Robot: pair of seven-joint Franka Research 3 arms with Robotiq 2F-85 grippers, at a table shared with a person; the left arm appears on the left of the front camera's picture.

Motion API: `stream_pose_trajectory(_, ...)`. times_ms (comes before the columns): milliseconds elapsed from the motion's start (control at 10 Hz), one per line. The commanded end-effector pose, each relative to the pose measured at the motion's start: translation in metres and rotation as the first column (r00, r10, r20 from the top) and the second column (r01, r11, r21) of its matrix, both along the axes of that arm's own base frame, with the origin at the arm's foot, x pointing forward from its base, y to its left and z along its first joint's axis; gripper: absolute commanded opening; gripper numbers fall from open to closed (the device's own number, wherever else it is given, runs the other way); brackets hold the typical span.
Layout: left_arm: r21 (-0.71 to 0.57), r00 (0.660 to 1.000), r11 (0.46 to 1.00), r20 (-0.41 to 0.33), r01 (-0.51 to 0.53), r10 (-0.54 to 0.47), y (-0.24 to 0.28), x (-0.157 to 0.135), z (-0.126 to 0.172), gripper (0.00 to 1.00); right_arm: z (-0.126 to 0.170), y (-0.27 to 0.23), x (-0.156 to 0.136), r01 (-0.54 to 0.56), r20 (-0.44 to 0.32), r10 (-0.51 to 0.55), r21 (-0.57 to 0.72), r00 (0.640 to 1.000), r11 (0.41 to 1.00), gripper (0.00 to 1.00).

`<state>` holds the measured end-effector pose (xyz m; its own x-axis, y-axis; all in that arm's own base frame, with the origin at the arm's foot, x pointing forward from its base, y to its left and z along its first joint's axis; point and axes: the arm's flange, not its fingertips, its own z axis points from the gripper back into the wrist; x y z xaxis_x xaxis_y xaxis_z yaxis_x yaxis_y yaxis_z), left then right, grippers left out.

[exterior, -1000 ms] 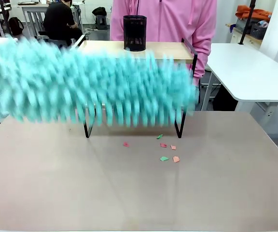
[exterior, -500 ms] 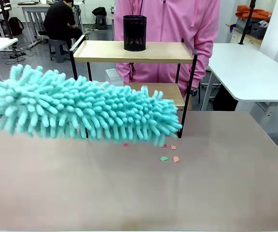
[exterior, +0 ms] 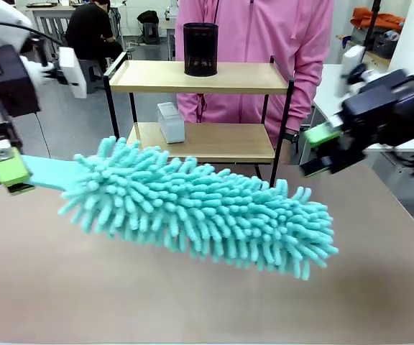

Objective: Clean the shelf.
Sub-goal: Hand the Duster back to the human.

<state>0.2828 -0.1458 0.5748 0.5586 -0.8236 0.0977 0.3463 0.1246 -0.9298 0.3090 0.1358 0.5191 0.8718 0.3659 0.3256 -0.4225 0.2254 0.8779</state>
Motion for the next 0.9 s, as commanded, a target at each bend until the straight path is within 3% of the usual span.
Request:
stream_pose_trajectory(0,-0.023,0.999,1.0,-0.038,0.012,-0.012,-0.001,0.01,0.0,0.12,-0.009,0.021,0.005,-0.126,-0.005,0.127,0.079,0.992,0.989,1.0)
stream_pose_trajectory(200,-0.015,0.997,1.0,-0.079,0.013,-0.014,-0.005,0.017,-0.008,0.12,-0.011,0.042,-0.01,-0.268,-0.04,0.274,0.108,0.961,0.957,1.0)
stream_pose_trajectory(800,-0.092,0.994,0.995,-0.105,-0.028,0.018,-0.002,0.024,-0.014,0.12,-0.015,0.051,-0.034,-0.396,-0.031,0.401,0.101,0.916,0.913,1.0)
